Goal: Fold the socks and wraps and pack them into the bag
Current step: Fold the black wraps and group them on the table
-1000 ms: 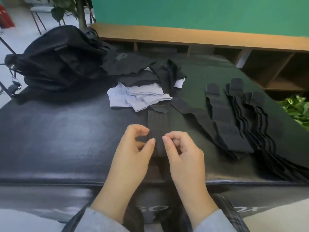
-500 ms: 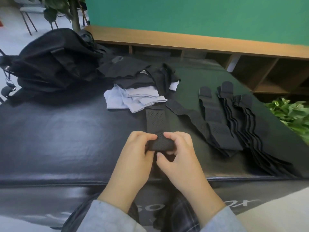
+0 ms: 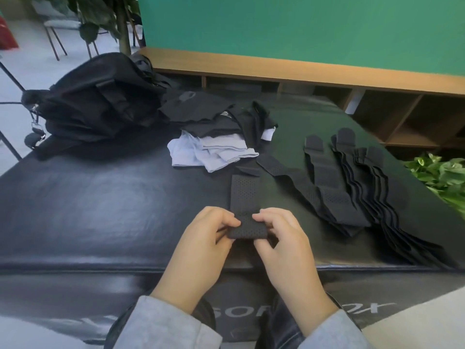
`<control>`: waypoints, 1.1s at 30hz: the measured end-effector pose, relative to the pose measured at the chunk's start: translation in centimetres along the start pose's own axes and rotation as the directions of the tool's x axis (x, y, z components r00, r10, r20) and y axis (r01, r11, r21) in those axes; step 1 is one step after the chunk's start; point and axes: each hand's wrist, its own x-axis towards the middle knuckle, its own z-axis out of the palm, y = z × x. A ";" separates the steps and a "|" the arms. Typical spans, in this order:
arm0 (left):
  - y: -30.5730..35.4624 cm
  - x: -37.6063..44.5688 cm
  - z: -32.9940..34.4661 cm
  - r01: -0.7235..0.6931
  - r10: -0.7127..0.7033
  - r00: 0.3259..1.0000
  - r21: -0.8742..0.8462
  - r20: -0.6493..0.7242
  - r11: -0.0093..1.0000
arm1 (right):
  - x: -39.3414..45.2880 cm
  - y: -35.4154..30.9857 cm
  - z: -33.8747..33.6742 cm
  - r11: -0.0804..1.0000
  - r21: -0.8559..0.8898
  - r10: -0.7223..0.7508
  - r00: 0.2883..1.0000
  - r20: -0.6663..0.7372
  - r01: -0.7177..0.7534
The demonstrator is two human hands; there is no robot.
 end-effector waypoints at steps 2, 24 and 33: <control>-0.1 -0.2 -0.2 -0.013 0.013 1.000 0.063 -0.003 0.998 | -0.1 0.3 -0.3 0.999 -0.029 -0.022 1.000 0.007 0.022; 0.3 -0.7 0.2 -0.009 0.048 0.994 0.355 -0.101 0.935 | -0.6 -0.1 -1.1 0.988 0.046 0.146 0.986 0.085 -0.151; 0.5 -0.5 0.2 -0.083 0.121 0.992 0.494 -0.046 0.866 | -0.5 0.2 -0.9 0.996 -0.080 0.054 0.993 0.108 -0.045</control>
